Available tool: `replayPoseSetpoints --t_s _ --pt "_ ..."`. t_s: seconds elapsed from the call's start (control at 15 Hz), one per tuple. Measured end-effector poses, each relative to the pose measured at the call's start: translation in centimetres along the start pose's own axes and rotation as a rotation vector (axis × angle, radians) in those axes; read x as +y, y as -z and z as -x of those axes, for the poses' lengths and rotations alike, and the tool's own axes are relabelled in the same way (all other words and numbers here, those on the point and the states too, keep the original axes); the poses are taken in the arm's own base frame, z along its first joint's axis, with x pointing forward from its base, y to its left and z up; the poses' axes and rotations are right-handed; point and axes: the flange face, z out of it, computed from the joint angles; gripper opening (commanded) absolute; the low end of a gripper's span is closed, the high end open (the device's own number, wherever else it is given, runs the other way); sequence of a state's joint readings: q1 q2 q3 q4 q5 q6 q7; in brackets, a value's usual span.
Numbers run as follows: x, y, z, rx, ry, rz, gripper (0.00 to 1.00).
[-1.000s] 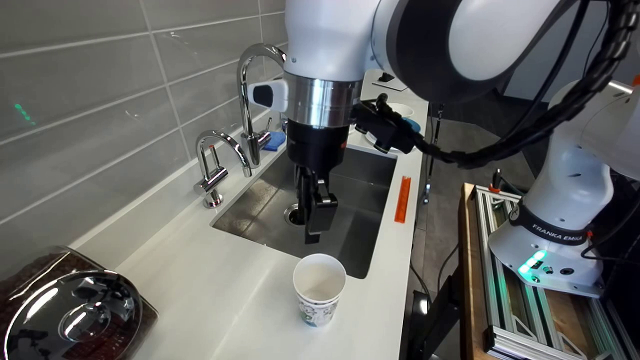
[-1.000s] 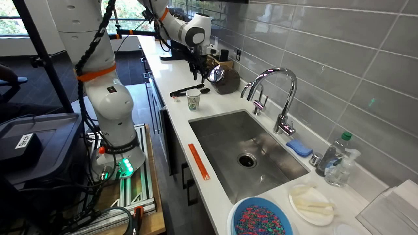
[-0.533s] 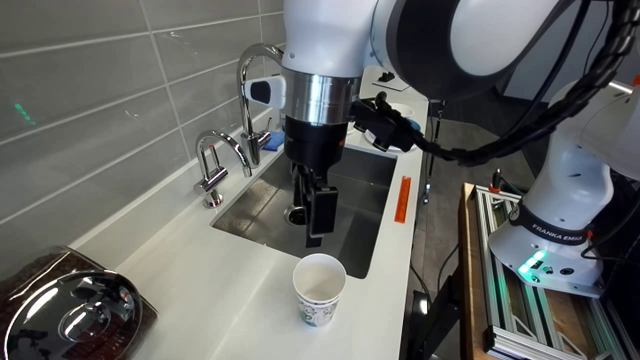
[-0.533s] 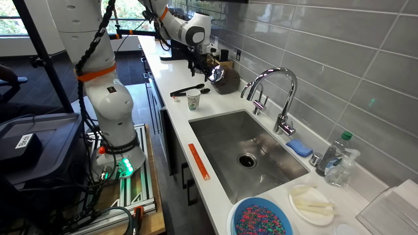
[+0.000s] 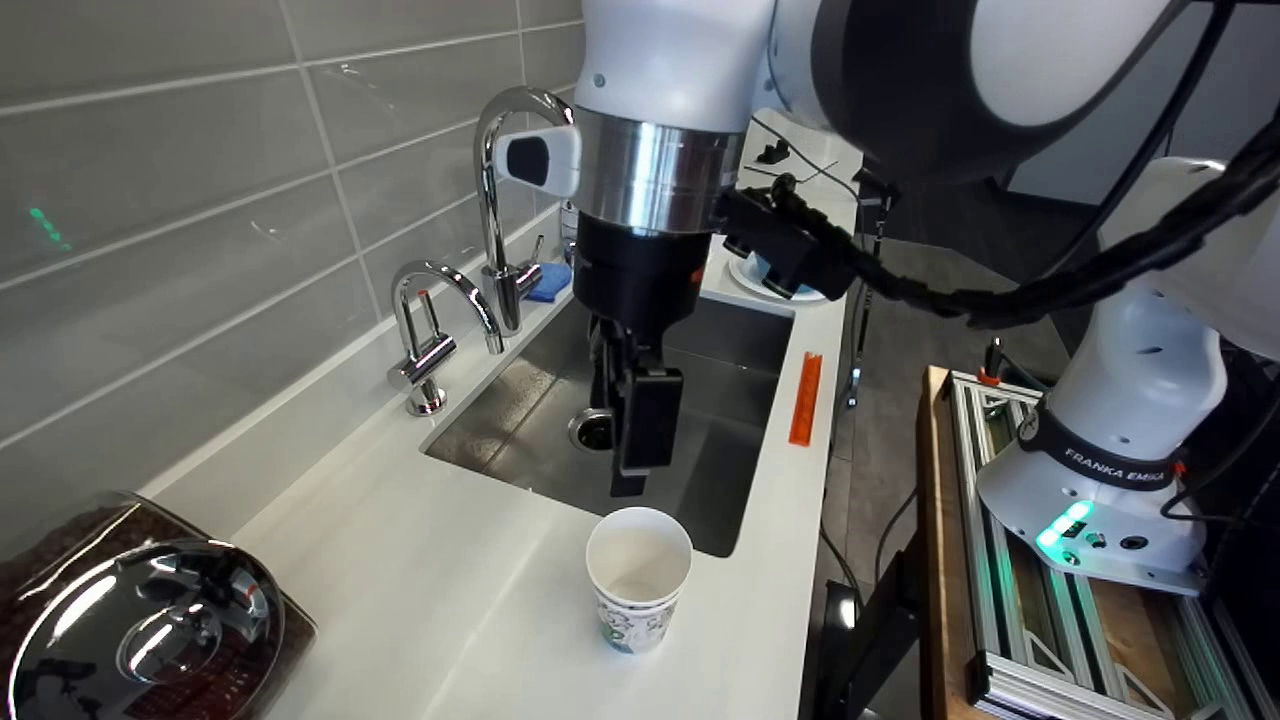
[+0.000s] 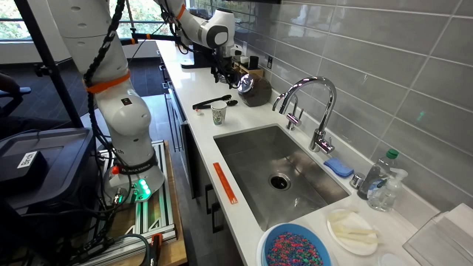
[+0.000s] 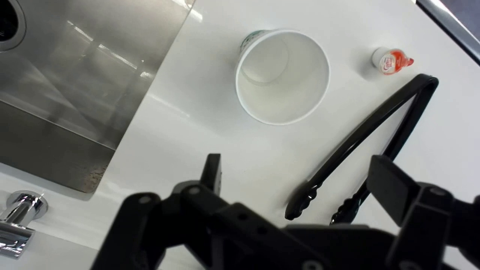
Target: Unstack the cups, then stack then back together
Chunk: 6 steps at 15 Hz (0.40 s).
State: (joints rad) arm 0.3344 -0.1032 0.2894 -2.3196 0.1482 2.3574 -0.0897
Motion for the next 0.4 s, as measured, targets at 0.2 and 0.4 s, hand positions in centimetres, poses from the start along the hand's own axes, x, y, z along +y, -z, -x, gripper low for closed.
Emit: replayPoseSetpoints --t_s 0.2,0.4 --pt "-1.3 1.4 0.9 0.023 -0.027 0.014 1.0" --pt "-2.6 2.9 2.0 0.051 -0.044 0.03 1.0"
